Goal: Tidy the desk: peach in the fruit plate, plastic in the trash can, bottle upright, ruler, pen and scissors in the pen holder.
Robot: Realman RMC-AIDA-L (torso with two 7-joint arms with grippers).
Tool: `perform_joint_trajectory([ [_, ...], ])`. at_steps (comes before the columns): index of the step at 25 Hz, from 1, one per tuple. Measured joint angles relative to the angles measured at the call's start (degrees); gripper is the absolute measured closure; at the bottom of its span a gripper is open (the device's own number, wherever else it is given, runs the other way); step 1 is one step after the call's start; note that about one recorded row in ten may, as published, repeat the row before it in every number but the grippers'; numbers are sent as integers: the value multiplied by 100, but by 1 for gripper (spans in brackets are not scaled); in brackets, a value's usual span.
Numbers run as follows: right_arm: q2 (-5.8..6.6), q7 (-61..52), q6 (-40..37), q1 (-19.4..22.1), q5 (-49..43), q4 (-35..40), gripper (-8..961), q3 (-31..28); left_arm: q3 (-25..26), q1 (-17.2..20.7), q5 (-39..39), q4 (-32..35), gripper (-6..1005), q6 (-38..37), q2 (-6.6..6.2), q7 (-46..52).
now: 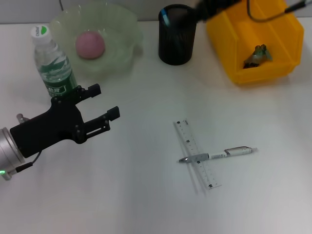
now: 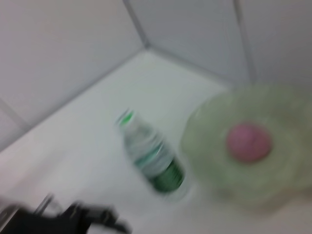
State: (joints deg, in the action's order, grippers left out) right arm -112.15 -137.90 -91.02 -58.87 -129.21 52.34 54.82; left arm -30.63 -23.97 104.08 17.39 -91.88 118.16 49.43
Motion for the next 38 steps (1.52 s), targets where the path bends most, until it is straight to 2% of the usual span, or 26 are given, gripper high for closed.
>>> perform_joint_trajectory([
  [3,-59,-279,-189,-160,-209,-302,306,308,3,14,4,19,214,131,-3,6],
  [4,-118,-429,-187,-288,-373,-580,306,517,0,14,4,20,214,150,-3,6],
  [5,-118,-429,-187,-288,-373,-580,306,517,-9,22,9,21,214,183,-4,3],
  [8,-242,-579,-133,-514,-713,-1034,306,641,-12,36,12,22,214,194,-4,-10],
  [9,-369,-686,-103,-655,-971,-1228,306,643,-14,57,13,24,214,206,-4,-24],
  [10,-369,-686,-103,-655,-971,-1228,306,643,-4,106,16,32,214,236,-4,-39],
  [14,-666,-1034,-56,-851,-1524,-1326,307,787,-2,127,16,35,214,255,-4,-45],
  [23,-705,-1844,279,-917,-1608,-1521,307,1710,-4,237,16,31,214,300,14,-124],
  [38,-769,-2925,420,-1070,-1720,-1970,311,2254,-14,273,16,37,214,432,5,-273],
])
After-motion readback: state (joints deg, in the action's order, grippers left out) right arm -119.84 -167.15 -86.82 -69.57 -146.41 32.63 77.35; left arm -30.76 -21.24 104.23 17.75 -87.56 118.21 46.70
